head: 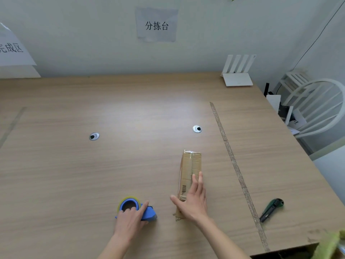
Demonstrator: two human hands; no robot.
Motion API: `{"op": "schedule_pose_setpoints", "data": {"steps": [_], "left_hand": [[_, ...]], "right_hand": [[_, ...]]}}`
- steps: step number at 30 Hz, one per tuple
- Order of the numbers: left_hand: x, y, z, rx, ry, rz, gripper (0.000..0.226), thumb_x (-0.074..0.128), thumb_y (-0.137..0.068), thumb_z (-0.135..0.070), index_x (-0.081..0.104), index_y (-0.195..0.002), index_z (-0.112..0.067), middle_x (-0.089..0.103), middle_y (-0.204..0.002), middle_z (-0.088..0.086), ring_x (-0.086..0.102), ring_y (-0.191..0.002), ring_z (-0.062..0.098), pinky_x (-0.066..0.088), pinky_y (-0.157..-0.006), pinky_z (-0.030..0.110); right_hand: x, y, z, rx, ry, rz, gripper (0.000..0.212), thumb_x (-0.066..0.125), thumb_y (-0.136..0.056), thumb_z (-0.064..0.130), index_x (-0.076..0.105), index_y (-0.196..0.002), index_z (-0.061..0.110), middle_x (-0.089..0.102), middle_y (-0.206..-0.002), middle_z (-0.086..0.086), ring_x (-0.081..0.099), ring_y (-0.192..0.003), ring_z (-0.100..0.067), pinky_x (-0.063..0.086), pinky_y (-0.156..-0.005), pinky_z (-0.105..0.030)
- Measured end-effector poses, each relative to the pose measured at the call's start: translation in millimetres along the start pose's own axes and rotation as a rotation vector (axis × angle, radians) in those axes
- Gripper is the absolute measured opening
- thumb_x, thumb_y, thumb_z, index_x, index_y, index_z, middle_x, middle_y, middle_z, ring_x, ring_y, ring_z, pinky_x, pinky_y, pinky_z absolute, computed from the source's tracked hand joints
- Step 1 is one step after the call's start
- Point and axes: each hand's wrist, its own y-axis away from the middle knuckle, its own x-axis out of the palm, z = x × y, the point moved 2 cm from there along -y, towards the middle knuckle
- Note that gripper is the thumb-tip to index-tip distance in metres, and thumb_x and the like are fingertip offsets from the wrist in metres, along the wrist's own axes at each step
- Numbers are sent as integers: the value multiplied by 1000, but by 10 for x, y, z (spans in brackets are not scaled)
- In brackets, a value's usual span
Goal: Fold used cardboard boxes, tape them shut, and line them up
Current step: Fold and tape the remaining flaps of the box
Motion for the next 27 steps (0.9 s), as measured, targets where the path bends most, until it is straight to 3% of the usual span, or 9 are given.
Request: {"op": "schedule_pose_setpoints", "data": {"steps": [2, 4, 6, 7, 9, 15, 20, 23, 27], "left_hand": [[-123, 93, -39, 12, -40, 35, 80, 69, -73, -72, 44, -144, -45, 51, -72, 0, 63, -68, 23, 32, -61, 32], [-61, 50, -2, 16, -60, -94, 83, 29, -82, -82, 16, -155, -45, 47, -85, -3, 61, -84, 21, 31, -67, 35], [-168, 12, -17, 33, -19, -80, 96, 14, -71, -89, 37, -151, -40, 50, -73, -3, 59, -68, 19, 33, -61, 33], [-168, 11, -13, 50, -4, -27, 96, 19, -70, -90, 56, -139, -35, 51, -64, -3, 58, -58, 18, 36, -56, 31], [-167, -39, -46, 118, -5, -172, 88, 37, -68, -86, 71, -123, -26, 53, -63, -7, 55, -51, 16, 39, -53, 28], [-525, -131, -518, 333, 133, -357, 68, 41, -87, -71, 53, -140, -30, 65, -116, -6, 65, -86, 12, 51, -71, 24], [-627, -280, -889, 422, 209, -312, 73, 44, -86, -77, 33, -150, -44, 41, -156, -4, 52, -128, 16, 48, -97, 33], [-569, -341, -1020, 408, 234, -237, 72, 40, -87, -76, 23, -151, -49, 30, -161, -7, 41, -140, 15, 40, -105, 33], [-490, -342, -1003, 388, 231, -287, 68, 37, -87, -69, 32, -149, -42, 52, -144, -11, 56, -125, 12, 49, -91, 30]], "right_hand": [[-59, 6, -152, -115, -8, 43, 121, 67, -82, 67, -12, -159, 17, -38, -158, 10, -7, -155, -19, 19, -124, -40], [-99, 17, -297, -176, 56, -18, 118, 69, -82, 66, -4, -160, 15, -27, -163, 6, 4, -155, -19, 30, -119, -35], [-117, 14, -350, -187, 99, -86, 117, 69, -78, 69, 4, -160, 15, -14, -164, 2, 17, -153, -21, 40, -113, -34], [-122, 3, -339, -190, 97, -95, 117, 70, -76, 70, 7, -159, 16, -9, -163, 1, 21, -152, -22, 43, -111, -35], [-127, -17, -280, -187, 85, -84, 119, 73, -73, 71, 10, -158, 18, -5, -163, 1, 27, -149, -21, 47, -107, -36], [-186, 1, -355, -232, -28, 66, 136, 79, -65, 71, -7, -160, 28, -28, -161, 13, 4, -153, -9, 36, -116, -38], [-345, 2, -633, -314, -78, 174, 107, 70, -83, 61, -8, -155, 49, -25, -157, 28, 16, -152, -9, 38, -115, -40], [-336, 5, -712, -334, -4, 111, 100, 68, -88, 54, -9, -152, 53, -17, -159, 24, 31, -147, -14, 49, -104, -40], [-281, -16, -622, -331, 80, 84, 100, 66, -89, 56, -2, -159, 40, -16, -162, 17, 47, -135, -19, 55, -92, -40]]}}
